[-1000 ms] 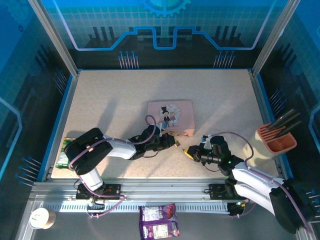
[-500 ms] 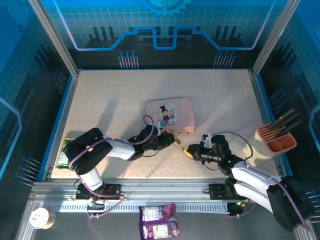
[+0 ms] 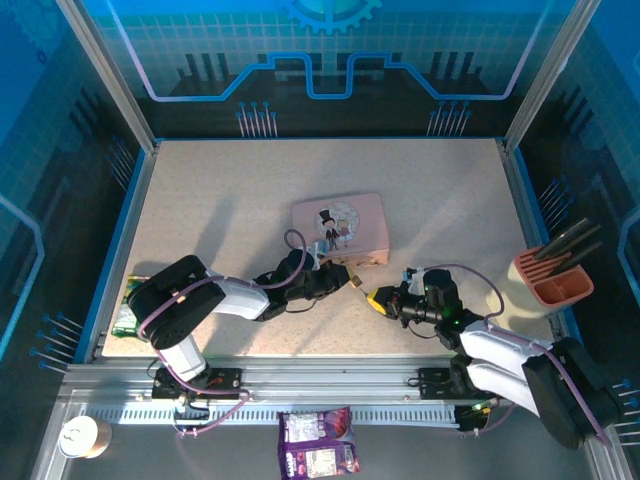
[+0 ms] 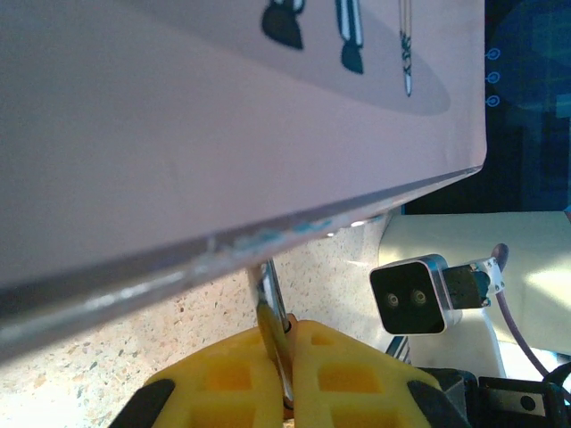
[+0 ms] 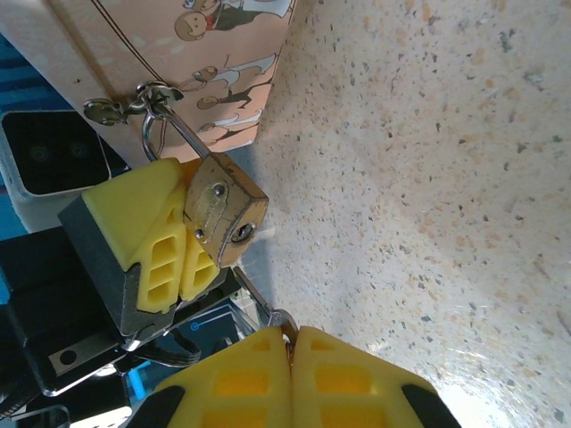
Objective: Unlock the padlock with the key
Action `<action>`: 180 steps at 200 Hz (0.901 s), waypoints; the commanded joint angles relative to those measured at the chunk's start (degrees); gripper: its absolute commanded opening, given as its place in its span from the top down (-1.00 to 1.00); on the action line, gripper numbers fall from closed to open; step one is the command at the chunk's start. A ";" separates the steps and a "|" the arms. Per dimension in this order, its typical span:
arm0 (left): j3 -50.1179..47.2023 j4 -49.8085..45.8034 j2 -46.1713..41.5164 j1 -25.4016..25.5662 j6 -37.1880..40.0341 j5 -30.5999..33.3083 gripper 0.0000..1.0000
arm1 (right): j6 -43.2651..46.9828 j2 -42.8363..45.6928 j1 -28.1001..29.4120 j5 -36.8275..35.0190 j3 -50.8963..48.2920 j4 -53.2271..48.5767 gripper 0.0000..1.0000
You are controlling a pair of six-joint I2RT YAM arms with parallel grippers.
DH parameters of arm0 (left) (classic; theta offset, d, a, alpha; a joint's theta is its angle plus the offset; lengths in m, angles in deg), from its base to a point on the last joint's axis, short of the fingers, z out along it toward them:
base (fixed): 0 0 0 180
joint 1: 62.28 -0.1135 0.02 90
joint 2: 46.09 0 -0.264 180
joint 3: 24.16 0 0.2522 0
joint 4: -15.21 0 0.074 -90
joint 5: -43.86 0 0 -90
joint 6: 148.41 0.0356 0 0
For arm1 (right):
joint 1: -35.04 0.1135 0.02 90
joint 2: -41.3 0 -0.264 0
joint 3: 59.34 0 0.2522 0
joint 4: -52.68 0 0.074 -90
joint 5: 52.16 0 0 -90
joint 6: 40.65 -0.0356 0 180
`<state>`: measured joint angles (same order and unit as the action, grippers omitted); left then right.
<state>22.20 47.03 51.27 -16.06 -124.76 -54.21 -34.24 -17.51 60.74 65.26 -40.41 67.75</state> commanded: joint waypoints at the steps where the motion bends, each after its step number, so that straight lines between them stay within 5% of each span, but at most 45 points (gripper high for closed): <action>1: 0.01 9.10 -2.26 0.04 -3.68 -4.56 1.00 | -0.06 1.79 -0.47 -0.52 0.34 -1.21 1.00; 180: -0.08 9.15 -3.32 0.01 -4.43 -4.77 1.00 | -3.45 -5.16 -0.41 -0.79 0.63 7.15 1.00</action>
<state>22.05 47.21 50.92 -16.06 -125.85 -54.59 -36.69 -21.44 60.74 64.84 -40.39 71.64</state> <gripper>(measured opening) 0.075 0.064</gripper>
